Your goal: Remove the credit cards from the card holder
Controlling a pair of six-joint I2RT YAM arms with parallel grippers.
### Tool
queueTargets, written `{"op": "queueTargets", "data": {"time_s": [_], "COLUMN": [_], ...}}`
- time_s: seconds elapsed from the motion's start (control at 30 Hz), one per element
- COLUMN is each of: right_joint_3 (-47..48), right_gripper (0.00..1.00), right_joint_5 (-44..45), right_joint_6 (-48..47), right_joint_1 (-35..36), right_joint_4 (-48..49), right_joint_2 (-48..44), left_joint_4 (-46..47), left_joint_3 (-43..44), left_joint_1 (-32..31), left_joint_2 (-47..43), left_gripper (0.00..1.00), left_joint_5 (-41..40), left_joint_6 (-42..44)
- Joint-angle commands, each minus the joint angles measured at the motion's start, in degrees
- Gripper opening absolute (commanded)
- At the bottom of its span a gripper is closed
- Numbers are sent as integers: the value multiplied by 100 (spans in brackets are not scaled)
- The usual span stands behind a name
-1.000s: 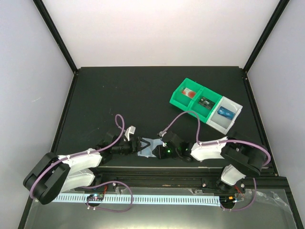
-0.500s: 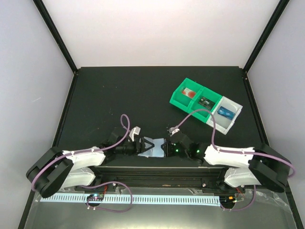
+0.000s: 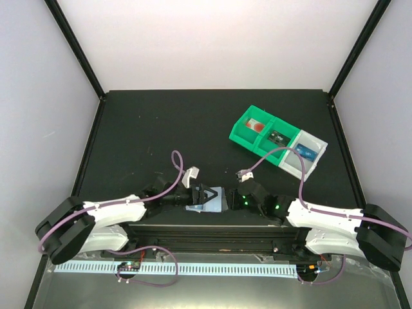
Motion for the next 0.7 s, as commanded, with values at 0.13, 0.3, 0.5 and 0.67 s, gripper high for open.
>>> {"op": "queueTargets", "data": {"time_s": [0.13,0.3,0.5,0.67], "right_joint_3": [39,152,512,608], "right_gripper": [21,24,26,26], "right_joint_5": [-273,-933,-1250,-1327], "right_joint_6": [-68,-25,-77,-110], "right_joint_1": [10,31,200,214], "right_joint_4": [369,907,1044,1060], "right_joint_2": [190,489,1079,1454], "left_joint_4": [-1270,-1441,-1540,-1370], "left_joint_3": [194,-38,-351,-561], "left_joint_1": [344,677,954,1056], "left_joint_2": [-611,-809,-1106,-983], "left_gripper": [76,77,80,80], "left_joint_5": [-569,-367,-410,-317], "left_joint_6": [621,650,637,601]}}
